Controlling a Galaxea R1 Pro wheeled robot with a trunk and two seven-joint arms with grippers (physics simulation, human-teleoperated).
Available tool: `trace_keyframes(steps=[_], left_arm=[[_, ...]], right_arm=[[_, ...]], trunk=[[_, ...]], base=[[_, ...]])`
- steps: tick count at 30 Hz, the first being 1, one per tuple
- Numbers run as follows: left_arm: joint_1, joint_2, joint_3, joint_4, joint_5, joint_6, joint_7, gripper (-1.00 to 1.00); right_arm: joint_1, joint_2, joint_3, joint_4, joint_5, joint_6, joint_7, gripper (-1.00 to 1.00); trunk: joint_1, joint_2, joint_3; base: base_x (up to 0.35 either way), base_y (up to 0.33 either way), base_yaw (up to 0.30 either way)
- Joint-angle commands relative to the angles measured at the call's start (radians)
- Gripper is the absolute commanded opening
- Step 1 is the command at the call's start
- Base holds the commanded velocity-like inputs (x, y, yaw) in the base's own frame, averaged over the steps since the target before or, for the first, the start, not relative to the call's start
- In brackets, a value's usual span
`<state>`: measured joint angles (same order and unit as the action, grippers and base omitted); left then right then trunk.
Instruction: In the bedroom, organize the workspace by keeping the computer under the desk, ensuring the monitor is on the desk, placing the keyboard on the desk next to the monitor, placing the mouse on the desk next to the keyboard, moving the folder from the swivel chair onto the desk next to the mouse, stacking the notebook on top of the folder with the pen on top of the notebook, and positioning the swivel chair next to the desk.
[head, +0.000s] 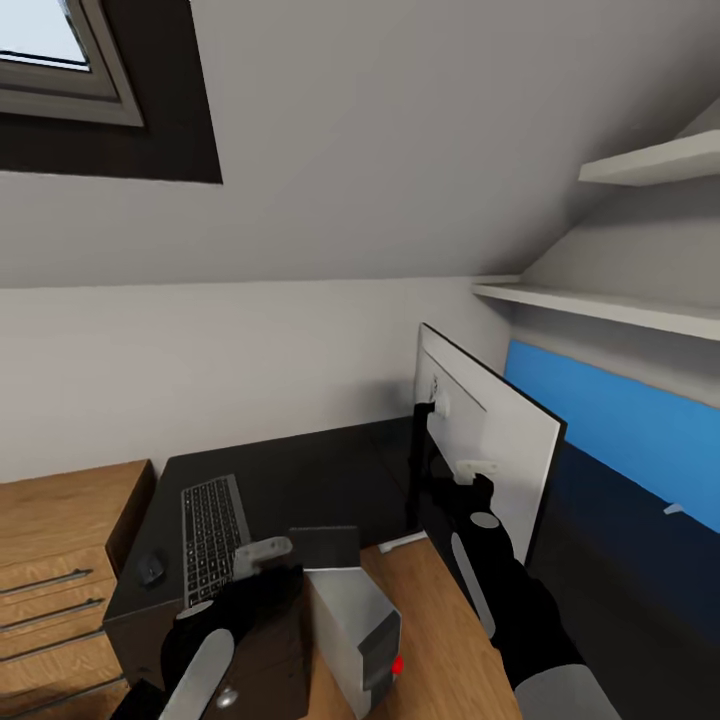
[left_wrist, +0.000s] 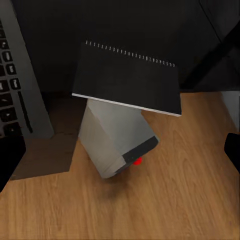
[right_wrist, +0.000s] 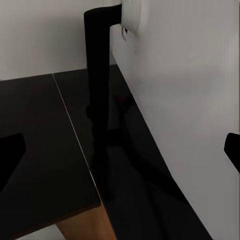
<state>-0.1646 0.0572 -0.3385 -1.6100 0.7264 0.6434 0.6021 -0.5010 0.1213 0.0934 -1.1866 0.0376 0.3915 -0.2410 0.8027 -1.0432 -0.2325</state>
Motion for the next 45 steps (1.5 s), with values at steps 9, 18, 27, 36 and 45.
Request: trace_keyframes(steps=[9,18,27,36,45], left_arm=[[-0.105,-0.021,0.059,0.000,0.011,0.033,0.013,1.00],[-0.124,-0.026,0.099,0.004,0.007,0.029,0.026,1.00],[-0.124,-0.026,0.102,0.005,0.006,0.028,0.056,1.00],[-0.124,-0.024,0.106,0.006,0.012,0.030,0.057,1.00],[-0.124,-0.024,0.125,0.001,0.013,0.033,0.057,1.00]], right_arm=[[-0.001,0.000,0.002,0.004,0.004,0.005,-0.003,1.00],[-0.001,-0.001,0.005,0.070,0.005,-0.085,-0.002,1.00],[-0.001,0.000,0.033,0.088,0.006,-0.134,-0.005,1.00],[-0.001,0.001,0.035,0.086,0.003,-0.136,-0.005,1.00],[-0.001,0.001,0.035,0.085,0.003,-0.135,-0.010,1.00]], trunk=[[-0.035,0.062,0.027],[-0.035,0.062,0.027],[-0.035,0.062,0.027],[-0.035,0.062,0.027],[-0.035,0.062,0.020]], base=[[0.000,0.000,0.000],[0.000,0.000,0.000],[0.000,0.000,0.000],[0.000,0.000,0.000],[0.000,0.000,0.163]])
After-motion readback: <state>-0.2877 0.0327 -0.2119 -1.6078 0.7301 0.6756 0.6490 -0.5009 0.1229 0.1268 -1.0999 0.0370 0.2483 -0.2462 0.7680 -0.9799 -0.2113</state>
